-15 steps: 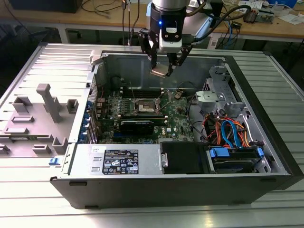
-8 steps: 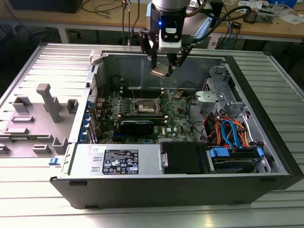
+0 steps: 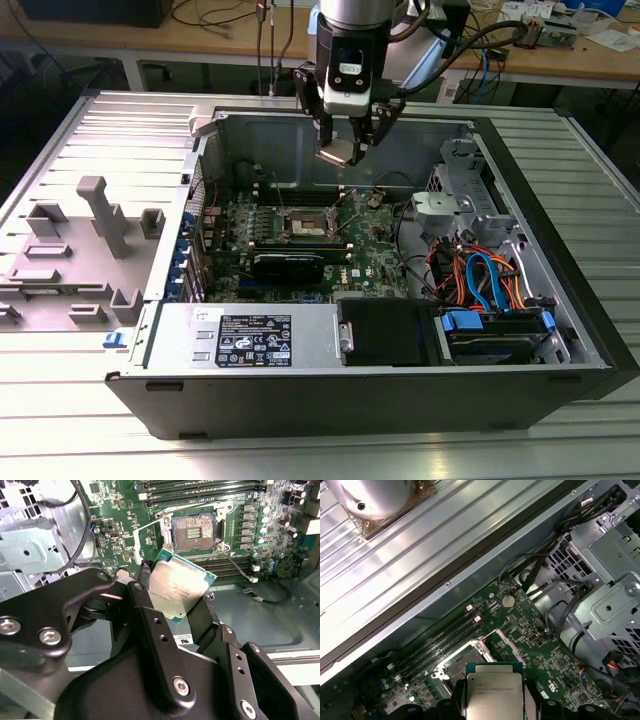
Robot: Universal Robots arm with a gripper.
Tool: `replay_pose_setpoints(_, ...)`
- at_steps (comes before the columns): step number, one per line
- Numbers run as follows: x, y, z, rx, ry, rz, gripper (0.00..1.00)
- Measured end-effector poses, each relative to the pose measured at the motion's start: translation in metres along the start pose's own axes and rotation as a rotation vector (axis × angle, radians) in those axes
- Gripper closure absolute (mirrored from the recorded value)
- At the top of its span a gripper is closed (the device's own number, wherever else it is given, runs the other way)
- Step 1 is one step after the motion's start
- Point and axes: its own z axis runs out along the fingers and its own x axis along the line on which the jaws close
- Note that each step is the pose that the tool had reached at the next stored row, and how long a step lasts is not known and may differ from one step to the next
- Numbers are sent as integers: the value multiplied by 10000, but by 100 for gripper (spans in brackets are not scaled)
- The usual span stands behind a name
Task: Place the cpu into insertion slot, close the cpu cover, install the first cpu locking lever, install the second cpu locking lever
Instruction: 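Place the cpu into insertion slot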
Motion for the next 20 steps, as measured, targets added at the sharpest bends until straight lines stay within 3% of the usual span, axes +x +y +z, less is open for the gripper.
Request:
replay_pose_setpoints(12,-1,-1,8,-2,-22,248,46)
replay_pose_setpoints(15,-1,-3,25,-9,-64,778,46)
replay_pose_setpoints(20,-2,-4,40,-7,-94,1214,46)
